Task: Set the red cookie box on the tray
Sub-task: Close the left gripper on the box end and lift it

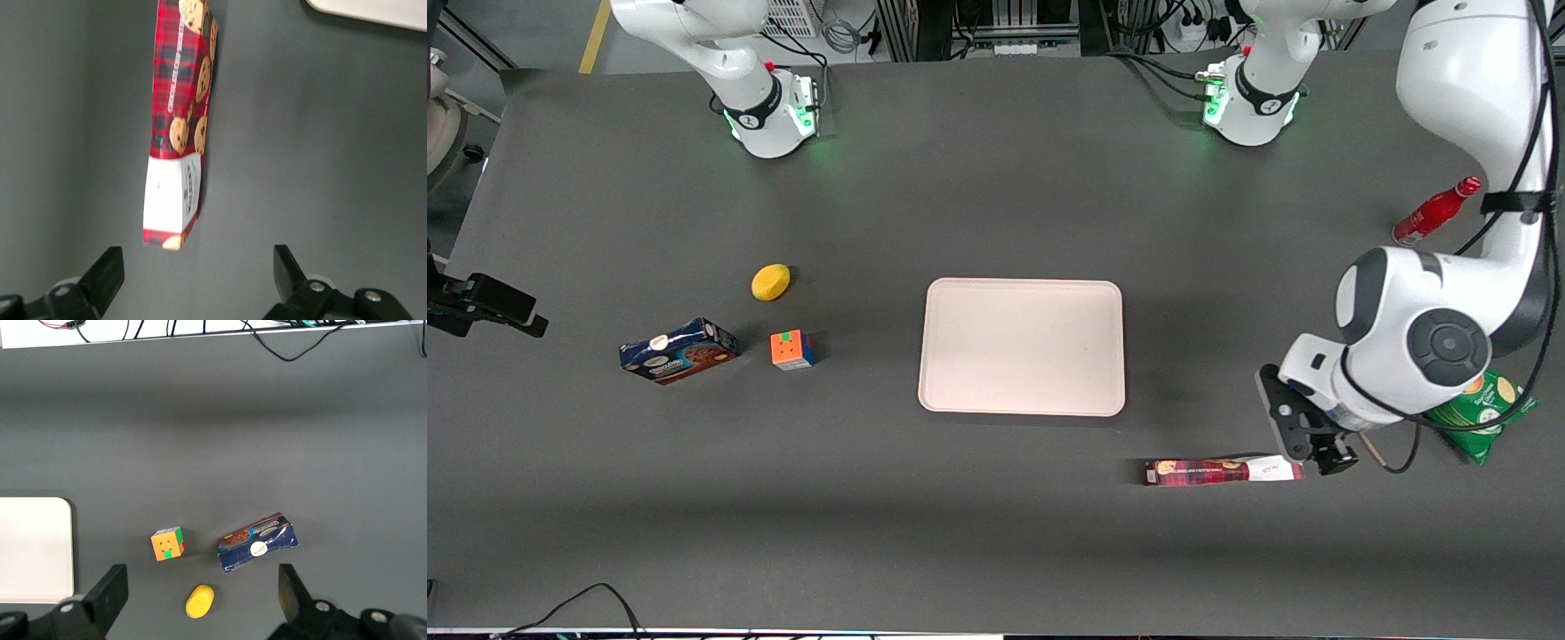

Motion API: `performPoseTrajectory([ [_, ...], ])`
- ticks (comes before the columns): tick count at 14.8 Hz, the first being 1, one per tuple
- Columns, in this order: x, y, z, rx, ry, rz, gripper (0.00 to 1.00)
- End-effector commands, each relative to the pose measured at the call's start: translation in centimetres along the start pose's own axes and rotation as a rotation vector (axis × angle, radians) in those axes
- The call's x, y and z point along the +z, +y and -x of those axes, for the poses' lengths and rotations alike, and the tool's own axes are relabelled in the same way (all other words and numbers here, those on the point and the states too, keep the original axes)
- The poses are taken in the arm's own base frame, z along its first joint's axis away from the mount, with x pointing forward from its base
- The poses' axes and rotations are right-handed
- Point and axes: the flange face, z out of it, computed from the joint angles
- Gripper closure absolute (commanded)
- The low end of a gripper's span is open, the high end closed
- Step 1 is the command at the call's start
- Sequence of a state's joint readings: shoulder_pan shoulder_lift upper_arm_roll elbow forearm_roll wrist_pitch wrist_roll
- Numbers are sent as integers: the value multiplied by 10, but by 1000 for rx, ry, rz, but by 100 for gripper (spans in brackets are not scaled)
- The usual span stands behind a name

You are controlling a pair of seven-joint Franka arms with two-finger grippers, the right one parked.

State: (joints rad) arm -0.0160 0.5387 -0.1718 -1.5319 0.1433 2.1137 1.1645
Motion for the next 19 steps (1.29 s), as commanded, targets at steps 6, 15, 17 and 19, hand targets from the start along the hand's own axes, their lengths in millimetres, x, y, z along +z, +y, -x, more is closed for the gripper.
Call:
performPoseTrajectory([
  [6,71,-14,-46,49,65,-37,0],
  [15,105,-19,-57,42,100,-76,0],
  [17,109,-20,-57,39,99,-75,0],
  [19,115,-21,-56,38,98,-70,0],
])
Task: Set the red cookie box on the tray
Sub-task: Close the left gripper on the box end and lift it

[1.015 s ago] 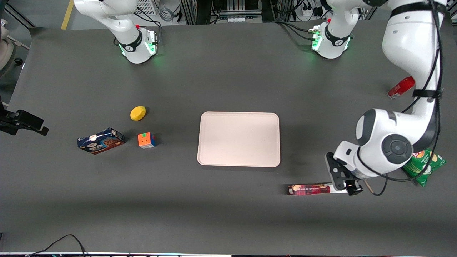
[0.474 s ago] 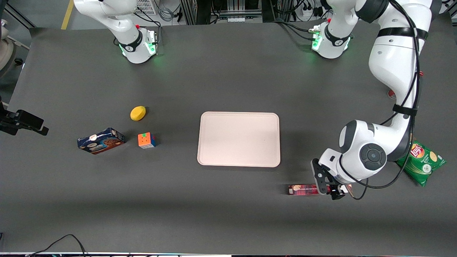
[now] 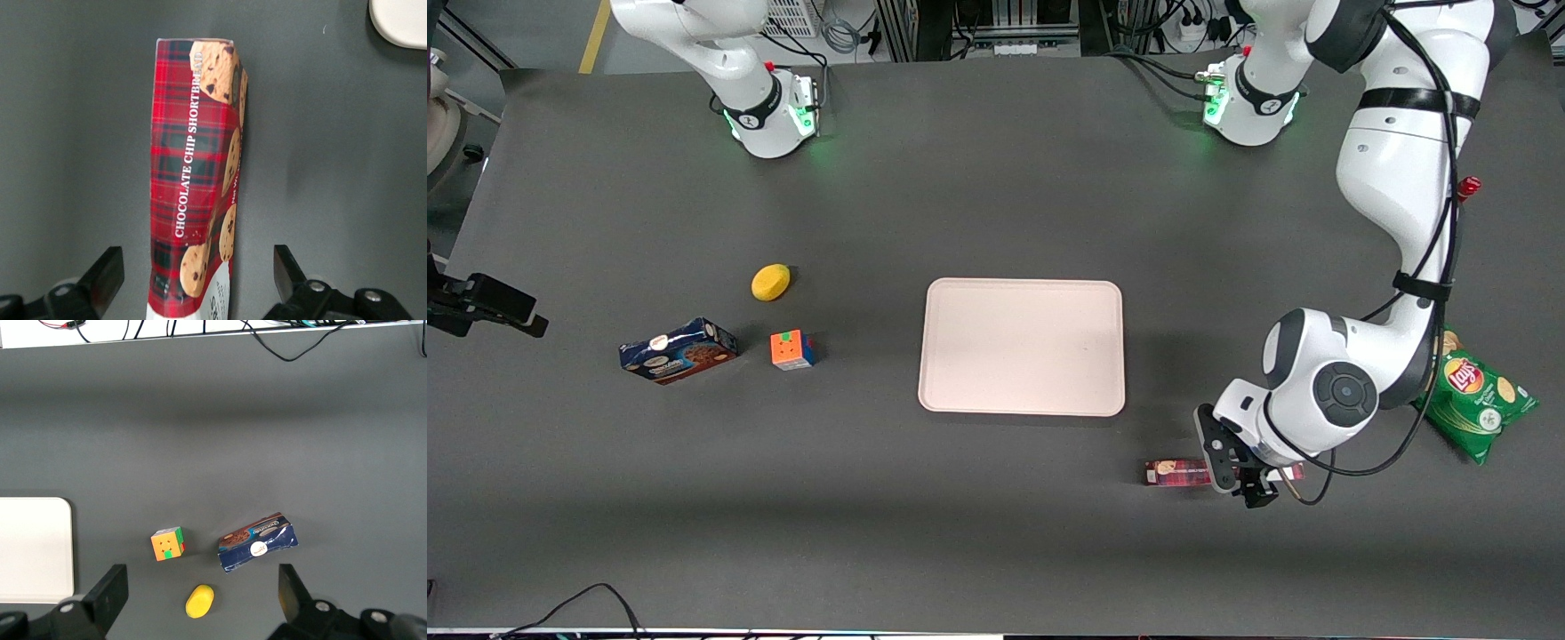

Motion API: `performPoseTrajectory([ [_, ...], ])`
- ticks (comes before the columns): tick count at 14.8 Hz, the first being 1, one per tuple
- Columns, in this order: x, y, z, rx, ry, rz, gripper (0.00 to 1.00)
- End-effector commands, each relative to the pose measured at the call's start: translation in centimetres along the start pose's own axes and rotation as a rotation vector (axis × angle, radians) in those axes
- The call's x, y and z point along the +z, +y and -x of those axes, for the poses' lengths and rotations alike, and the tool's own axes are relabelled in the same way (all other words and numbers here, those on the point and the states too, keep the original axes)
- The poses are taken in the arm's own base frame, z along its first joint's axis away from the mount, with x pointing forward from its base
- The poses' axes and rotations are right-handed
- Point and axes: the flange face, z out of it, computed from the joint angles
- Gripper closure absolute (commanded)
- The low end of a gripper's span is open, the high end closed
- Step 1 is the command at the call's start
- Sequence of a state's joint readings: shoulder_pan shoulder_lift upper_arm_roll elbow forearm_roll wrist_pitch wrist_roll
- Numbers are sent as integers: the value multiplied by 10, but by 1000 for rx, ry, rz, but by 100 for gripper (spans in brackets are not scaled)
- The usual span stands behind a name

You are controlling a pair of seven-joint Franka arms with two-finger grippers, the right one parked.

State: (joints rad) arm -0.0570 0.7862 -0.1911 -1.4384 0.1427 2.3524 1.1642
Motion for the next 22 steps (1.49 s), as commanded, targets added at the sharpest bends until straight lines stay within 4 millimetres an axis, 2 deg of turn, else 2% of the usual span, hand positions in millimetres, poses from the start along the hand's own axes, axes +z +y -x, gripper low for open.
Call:
performPoseTrajectory([
  [1,11,-6,-3,-5,2,-4,0],
  [2,17,-5,-3,-6,5,-3,5],
  [3,17,-7,-4,-4,13,-21,14],
  [7,21,-7,-1,-5,12,-22,89],
  [8,20,-7,0,-5,10,-19,100],
  [10,14,-9,5,-10,5,-15,100],
  [12,-6,-14,6,-77,57,-7,100],
  [15,-45,-16,34,-396,119,126,100],
  [17,-78,-10,35,-552,93,163,100],
  [19,-106,8,30,-757,65,173,100],
  [21,-120,29,21,-874,56,162,100],
  [22,-123,47,10,-919,61,145,100],
])
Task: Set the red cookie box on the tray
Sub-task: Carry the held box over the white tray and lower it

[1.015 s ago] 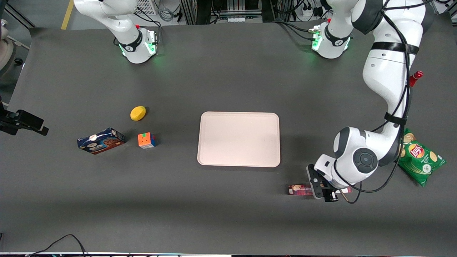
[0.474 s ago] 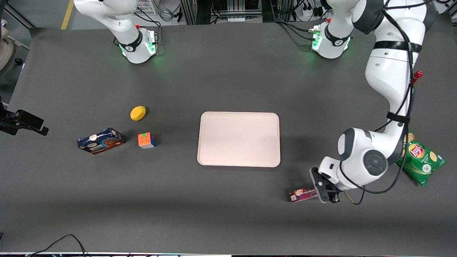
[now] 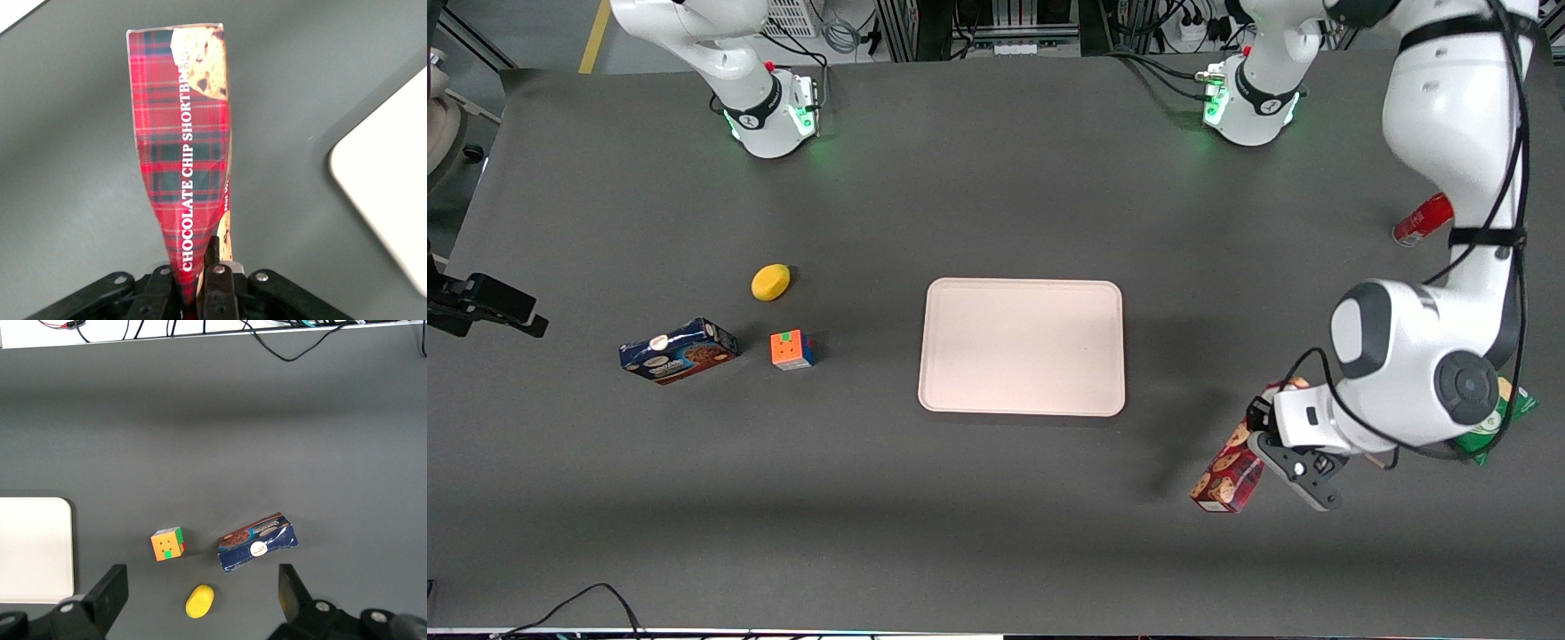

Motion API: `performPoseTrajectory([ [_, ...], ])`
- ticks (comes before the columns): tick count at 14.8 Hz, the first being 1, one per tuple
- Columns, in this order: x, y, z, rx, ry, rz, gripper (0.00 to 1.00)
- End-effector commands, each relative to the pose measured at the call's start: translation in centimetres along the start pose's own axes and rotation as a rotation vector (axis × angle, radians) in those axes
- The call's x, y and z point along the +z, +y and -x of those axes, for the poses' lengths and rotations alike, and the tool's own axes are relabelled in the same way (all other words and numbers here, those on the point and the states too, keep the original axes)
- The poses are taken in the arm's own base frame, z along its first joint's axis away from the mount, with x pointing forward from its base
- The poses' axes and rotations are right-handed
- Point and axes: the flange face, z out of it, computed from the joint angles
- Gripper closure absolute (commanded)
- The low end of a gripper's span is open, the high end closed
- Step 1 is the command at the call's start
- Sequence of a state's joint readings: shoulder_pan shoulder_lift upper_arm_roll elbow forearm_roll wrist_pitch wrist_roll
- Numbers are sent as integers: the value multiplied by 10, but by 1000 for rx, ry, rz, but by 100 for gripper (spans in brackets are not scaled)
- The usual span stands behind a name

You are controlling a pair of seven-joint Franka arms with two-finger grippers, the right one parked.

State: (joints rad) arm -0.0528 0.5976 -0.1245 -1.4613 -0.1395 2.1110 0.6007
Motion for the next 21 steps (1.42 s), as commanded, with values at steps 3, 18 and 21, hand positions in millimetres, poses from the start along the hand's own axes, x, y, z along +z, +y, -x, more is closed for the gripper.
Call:
performPoseTrajectory([
  [3,-2,108,39,-324,41,-46,100],
  [18,100,295,67,-579,23,-109,100],
  [21,113,294,69,-581,6,-115,100],
])
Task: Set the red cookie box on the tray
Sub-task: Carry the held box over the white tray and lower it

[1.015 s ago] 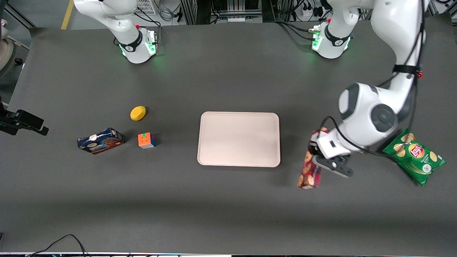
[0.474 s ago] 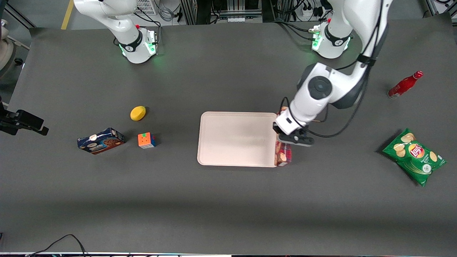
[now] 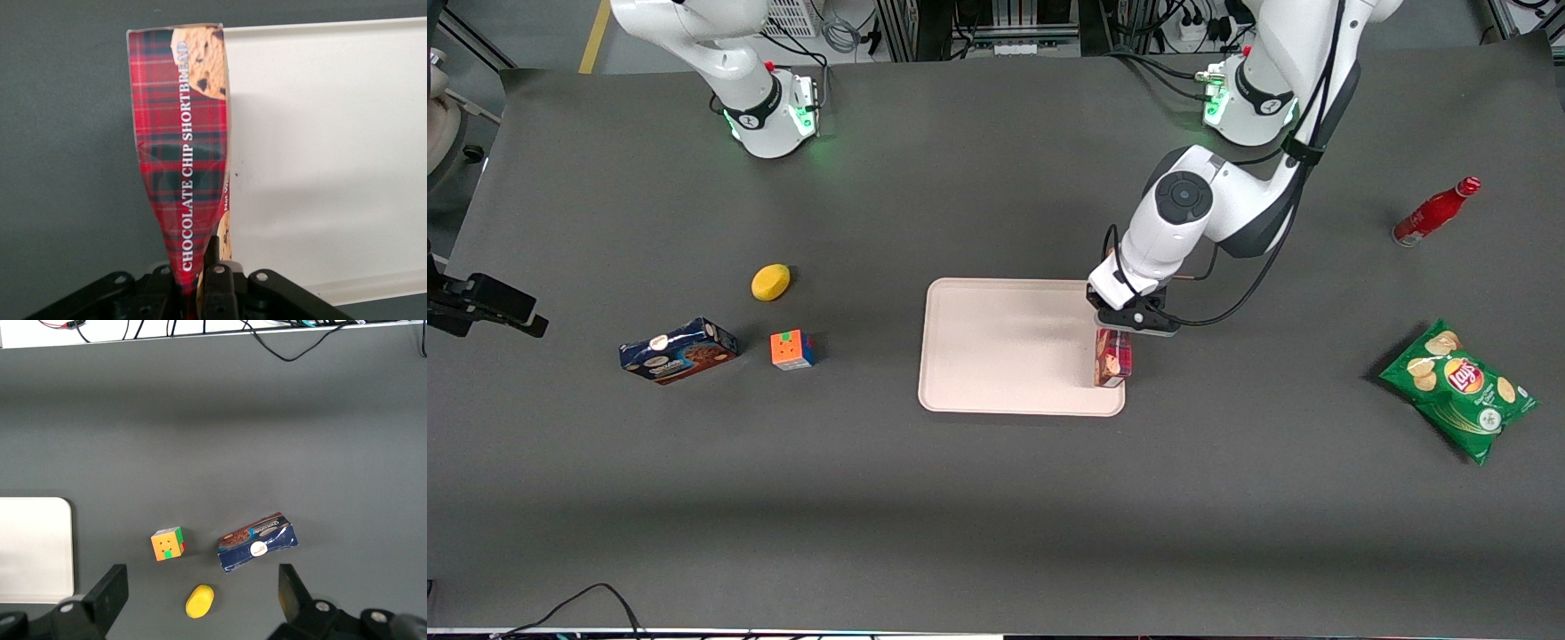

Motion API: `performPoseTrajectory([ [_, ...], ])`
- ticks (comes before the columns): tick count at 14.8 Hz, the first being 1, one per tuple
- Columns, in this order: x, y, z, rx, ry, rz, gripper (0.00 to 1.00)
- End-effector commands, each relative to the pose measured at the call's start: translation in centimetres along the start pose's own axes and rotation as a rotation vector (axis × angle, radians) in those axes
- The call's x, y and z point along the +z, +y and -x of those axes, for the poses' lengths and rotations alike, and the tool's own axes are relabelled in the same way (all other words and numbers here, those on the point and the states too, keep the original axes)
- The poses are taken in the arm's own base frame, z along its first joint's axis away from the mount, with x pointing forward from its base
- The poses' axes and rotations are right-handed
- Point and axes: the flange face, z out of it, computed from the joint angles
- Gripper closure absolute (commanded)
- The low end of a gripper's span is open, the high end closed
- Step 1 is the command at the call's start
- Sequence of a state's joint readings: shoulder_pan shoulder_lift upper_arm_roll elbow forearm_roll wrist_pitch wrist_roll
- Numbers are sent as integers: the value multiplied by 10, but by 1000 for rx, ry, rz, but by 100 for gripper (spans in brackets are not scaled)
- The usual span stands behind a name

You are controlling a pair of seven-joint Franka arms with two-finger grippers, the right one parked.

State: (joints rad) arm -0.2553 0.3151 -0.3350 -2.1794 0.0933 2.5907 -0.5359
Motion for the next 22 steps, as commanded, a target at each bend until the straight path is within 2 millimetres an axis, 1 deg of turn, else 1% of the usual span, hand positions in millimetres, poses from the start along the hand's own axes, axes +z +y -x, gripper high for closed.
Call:
performPoseTrajectory([
  [1,6,3,5,-10,8,-12,100],
  [2,10,8,10,1,1,-12,100],
  [3,13,10,11,-4,-4,-12,100],
  [6,22,12,9,-9,-7,-23,100],
  [9,25,15,3,-16,0,-27,100],
  [12,25,18,-9,-27,10,-14,100],
  [16,27,19,-14,-50,11,-8,100],
  [22,31,20,-26,-62,15,0,100],
])
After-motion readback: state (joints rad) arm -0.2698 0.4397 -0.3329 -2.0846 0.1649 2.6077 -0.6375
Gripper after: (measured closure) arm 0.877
